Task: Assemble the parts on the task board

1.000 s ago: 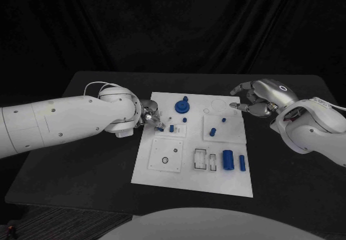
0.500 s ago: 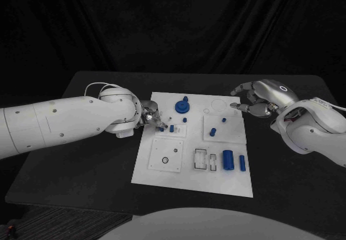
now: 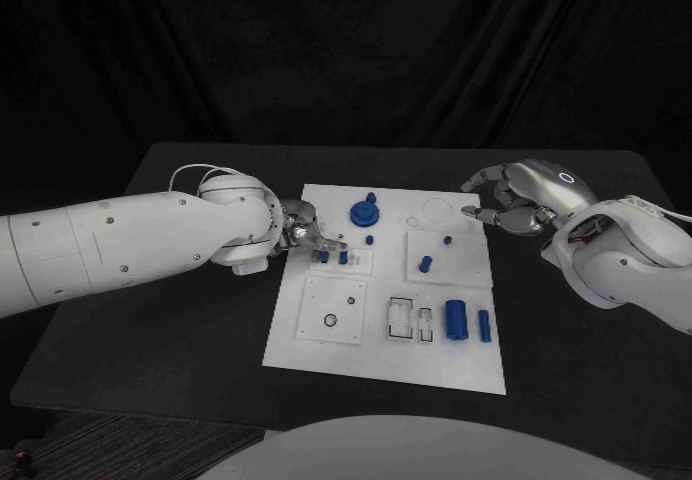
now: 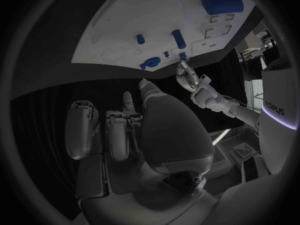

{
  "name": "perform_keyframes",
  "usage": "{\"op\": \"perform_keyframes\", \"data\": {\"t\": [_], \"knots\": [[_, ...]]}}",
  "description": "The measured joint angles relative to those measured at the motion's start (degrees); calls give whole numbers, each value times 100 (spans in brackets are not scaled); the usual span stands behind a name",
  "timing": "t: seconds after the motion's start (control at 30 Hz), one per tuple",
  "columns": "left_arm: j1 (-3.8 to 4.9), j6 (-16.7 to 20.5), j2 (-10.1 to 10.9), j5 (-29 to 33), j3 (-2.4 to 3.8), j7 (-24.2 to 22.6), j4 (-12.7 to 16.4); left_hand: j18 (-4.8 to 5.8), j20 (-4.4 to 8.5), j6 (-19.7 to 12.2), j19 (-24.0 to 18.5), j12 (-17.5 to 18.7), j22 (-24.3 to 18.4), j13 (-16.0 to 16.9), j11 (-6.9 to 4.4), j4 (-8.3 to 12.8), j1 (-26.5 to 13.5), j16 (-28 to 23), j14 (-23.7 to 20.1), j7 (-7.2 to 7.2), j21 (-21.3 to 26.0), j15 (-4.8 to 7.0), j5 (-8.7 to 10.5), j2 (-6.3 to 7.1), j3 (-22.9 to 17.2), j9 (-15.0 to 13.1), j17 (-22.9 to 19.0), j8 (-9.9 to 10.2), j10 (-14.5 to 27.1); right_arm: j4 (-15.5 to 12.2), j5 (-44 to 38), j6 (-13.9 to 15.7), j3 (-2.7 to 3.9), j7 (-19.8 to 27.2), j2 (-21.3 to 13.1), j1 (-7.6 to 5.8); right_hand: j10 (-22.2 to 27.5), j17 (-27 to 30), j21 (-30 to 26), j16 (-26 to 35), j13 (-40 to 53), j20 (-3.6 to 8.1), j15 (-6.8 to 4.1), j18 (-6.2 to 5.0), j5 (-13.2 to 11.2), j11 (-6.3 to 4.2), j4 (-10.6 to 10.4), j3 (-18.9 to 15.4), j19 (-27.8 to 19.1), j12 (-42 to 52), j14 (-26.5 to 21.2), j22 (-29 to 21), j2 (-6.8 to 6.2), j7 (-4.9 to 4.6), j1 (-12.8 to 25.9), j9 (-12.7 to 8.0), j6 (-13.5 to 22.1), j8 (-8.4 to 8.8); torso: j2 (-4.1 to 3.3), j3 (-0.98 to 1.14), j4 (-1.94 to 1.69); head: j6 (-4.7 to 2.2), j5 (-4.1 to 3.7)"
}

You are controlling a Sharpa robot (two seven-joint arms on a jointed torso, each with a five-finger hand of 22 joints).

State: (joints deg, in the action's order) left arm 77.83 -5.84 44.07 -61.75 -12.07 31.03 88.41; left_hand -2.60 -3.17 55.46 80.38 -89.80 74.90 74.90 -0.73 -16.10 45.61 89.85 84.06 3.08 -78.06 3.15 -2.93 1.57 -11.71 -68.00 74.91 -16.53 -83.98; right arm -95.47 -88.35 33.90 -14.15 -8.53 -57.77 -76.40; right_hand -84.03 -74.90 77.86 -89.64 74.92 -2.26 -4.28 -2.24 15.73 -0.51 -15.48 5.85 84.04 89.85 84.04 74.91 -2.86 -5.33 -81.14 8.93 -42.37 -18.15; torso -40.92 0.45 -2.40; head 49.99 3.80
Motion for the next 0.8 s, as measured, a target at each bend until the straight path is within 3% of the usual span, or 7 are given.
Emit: {"op": "perform_keyframes", "data": {"t": [0.1, 0.27, 0.53, 0.63, 0.8], "knots": [[-3, 8, -3, 4, 0, -8, -14, 0, -11, -1, 11, 0, 0, 0, 0, -40, -27, 0, 0, 0, 0, 0, 0, -47, 177, -158, 0, -162, 0, 2, 0, -5, 0, -1, 0, 1, 0, 0, 0, 0, 0, 0, 0, 0, 38, 0, 9, 9, 0, 0, 0, 3, 11, 0, -11, -11, 0, 0, -2, 1, 2, 0, -5], [-20, 120, 5, 5, -11, -62, -32, 0, -7, -44, 39, 0, 0, 0, 0, -45, 74, 0, 0, 0, 0, 0, 0, -231, 557, -630, 0, -612, 0, 3, 0, -12, 0, -1, -1, 3, 0, 0, 0, 0, 0, 0, 0, -1, 64, 0, 16, 16, 0, 0, 0, 3, 1, 0, -44, -21, 0, 0, -5, 1, 2, 0, -15], [-31, 768, 175, -6, -29, -337, -14, 1, 26, -80, 132, 0, 0, 0, 0, -65, 70, 0, 0, -42, -106, 0, -61, -359, 865, -695, 0, -861, 0, -4, 0, -16, 0, -1, -26, 4, 0, 0, -23, 0, -1, 0, 0, -1, 104, 0, 16, 16, 0, 0, 0, 3, 1, 0, -44, -28, 0, 23, -6, 1, 2, 0, -48], [18, 1098, 229, -7, -33, -532, -3, 0, 11, -112, 157, 0, 0, 0, -34, -58, 234, 0, -3, -74, -107, 3, -180, -443, 984, -695, 0, -953, 1, -10, 0, -16, 0, -1, -44, 4, 0, 0, -23, 0, -1, 0, 0, -1, 133, 0, 16, 16, 0, 0, 0, 2, 1, 0, -44, -33, 0, 23, -6, 0, 2, 0, -64], [187, 1544, 177, -8, -24, -1038, -236, 1, 39, -274, 120, 0, 0, 0, -40, -33, 853, 0, -22, -84, -13, 22, -486, -492, 1149, -694, 0, -1020, -4, -19, 0, -11, 0, -3, -59, 4, 0, 0, -23, -1, -1, 0, 0, -1, 133, 0, 16, 16, 0, 0, 0, 2, 1, 15, -44, -33, -15, 23, -9, -2, 2, 0, -71]]}}
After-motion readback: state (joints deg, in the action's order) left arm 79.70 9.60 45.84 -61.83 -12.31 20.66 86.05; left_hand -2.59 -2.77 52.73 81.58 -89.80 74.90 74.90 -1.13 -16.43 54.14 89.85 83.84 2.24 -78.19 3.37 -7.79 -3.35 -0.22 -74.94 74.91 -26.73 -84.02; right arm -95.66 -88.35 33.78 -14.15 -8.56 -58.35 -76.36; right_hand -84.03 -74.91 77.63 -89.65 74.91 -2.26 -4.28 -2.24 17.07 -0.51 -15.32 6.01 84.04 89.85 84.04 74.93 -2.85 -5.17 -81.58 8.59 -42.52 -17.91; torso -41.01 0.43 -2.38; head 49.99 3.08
